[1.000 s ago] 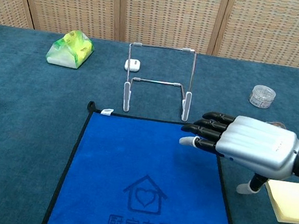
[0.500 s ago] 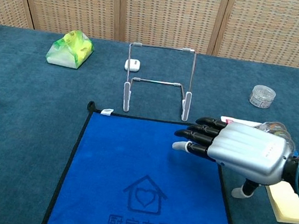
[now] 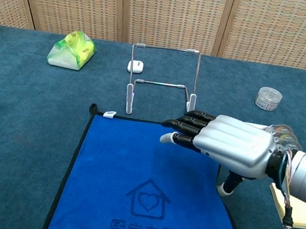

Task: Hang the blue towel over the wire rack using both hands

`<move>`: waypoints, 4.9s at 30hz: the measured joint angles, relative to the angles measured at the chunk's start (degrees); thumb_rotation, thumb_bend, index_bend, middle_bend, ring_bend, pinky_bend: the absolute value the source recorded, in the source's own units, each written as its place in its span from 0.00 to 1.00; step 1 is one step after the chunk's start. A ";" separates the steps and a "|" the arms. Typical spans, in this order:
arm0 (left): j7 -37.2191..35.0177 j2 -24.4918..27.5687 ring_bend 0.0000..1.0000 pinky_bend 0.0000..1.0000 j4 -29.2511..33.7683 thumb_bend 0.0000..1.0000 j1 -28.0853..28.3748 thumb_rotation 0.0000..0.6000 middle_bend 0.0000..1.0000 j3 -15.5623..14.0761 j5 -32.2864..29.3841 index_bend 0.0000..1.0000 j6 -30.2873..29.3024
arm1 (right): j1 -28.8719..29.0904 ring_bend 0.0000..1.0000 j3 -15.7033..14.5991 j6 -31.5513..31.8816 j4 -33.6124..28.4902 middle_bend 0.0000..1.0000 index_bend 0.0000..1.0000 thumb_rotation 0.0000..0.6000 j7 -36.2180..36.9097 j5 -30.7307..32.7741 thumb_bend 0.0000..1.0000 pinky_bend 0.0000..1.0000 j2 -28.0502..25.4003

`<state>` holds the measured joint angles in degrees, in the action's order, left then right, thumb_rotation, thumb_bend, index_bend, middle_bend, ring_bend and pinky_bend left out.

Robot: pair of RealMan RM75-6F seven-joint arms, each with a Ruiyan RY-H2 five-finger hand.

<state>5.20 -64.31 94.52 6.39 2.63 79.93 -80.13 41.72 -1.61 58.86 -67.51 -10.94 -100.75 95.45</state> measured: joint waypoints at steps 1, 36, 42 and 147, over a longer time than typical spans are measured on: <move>0.01 -0.01 0.00 0.00 -0.01 0.19 0.02 1.00 0.00 0.00 -0.01 0.00 0.03 | 0.06 0.00 -0.05 0.04 0.06 0.00 0.21 1.00 0.04 0.03 0.24 0.00 0.01; 1.61 -2.41 0.00 0.00 -1.96 0.23 4.79 1.00 0.00 -0.47 7.28 0.00 2.85 | 0.34 0.00 -1.03 3.40 1.91 0.00 0.60 1.00 4.02 0.12 0.52 0.00 -0.02; 1.75 -4.44 0.00 0.03 -6.37 0.24 9.02 1.00 0.00 -0.91 14.28 0.14 4.61 | 0.32 0.00 -1.11 3.59 1.53 0.00 0.60 1.00 4.03 0.21 0.52 0.00 -0.19; -12.64 -42.62 0.00 0.07 -54.72 0.45 33.12 1.00 0.00 -13.45 27.86 0.74 4.52 | -0.79 0.00 -1.59 3.74 3.87 0.00 0.63 1.00 7.17 2.38 0.53 0.00 0.15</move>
<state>-7.44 -106.92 39.81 39.51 -10.82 107.79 -75.61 40.92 -3.20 62.60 -63.63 -3.78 -98.37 95.60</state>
